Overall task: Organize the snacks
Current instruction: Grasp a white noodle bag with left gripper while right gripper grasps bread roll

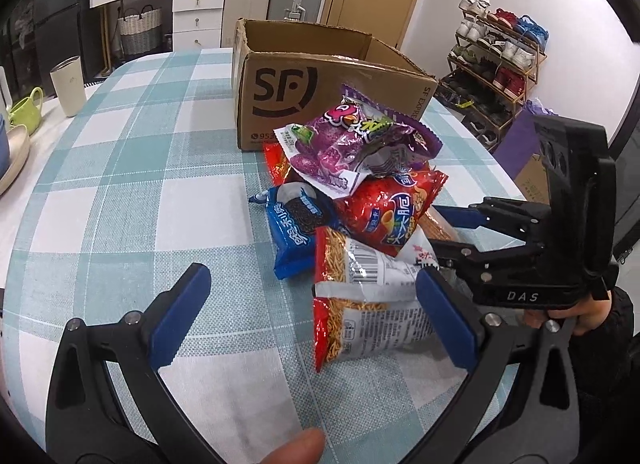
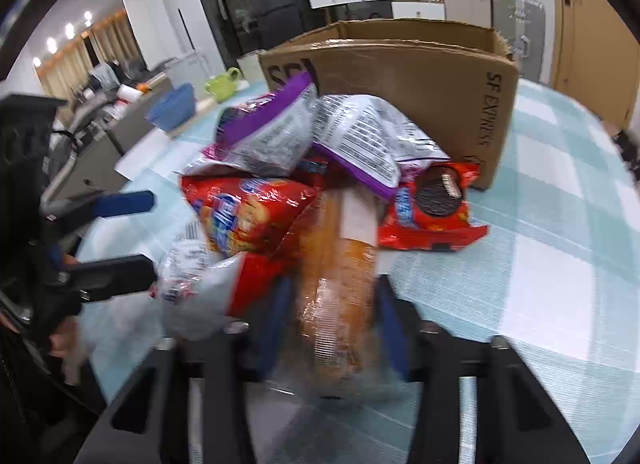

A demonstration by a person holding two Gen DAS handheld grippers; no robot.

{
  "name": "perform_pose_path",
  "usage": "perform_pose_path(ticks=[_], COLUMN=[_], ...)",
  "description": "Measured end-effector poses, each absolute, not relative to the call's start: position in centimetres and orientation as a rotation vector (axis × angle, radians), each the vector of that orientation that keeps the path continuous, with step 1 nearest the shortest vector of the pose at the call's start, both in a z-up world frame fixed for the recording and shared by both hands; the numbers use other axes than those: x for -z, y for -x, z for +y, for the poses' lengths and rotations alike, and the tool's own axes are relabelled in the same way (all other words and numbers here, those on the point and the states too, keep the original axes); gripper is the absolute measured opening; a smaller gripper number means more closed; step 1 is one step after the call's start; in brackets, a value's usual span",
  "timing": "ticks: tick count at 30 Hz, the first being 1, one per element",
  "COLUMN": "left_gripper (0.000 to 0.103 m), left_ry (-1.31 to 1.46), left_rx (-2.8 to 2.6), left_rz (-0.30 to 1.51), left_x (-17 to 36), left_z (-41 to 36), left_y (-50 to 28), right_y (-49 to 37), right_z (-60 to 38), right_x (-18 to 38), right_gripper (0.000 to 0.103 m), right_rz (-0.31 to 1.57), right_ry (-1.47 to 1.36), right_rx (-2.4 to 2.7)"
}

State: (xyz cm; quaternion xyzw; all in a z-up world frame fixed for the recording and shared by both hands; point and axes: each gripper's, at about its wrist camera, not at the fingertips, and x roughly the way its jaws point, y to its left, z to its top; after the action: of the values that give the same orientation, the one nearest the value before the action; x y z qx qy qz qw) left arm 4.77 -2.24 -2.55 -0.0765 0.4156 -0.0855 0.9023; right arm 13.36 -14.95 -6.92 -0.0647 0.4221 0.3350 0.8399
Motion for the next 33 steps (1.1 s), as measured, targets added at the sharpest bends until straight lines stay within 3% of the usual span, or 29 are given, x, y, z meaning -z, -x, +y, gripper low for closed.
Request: perform_pose_path(ticks=[19, 23, 27, 33], left_gripper=[0.101, 0.08, 0.069, 0.063], left_ry=[0.139, 0.153, 0.126, 0.134], left_rx=[0.296, 0.323, 0.337, 0.331], left_rz=[0.929, 0.958, 0.937, 0.899], left_x=[4.9, 5.6, 5.5, 5.1], left_z=[-6.6, -6.9, -7.4, -7.1], left_y=[-5.0, -5.4, -5.0, -4.4], right_y=[-11.9, -11.8, -11.4, -10.6], right_z=[-16.0, -16.3, -16.8, -17.9], right_x=[6.8, 6.9, 6.8, 6.5], right_gripper=[0.036, 0.036, 0.035, 0.035], right_rz=[0.873, 0.869, 0.865, 0.847], right_ry=[0.149, 0.151, 0.153, 0.146], right_rx=[-0.68, -0.681, -0.678, -0.665])
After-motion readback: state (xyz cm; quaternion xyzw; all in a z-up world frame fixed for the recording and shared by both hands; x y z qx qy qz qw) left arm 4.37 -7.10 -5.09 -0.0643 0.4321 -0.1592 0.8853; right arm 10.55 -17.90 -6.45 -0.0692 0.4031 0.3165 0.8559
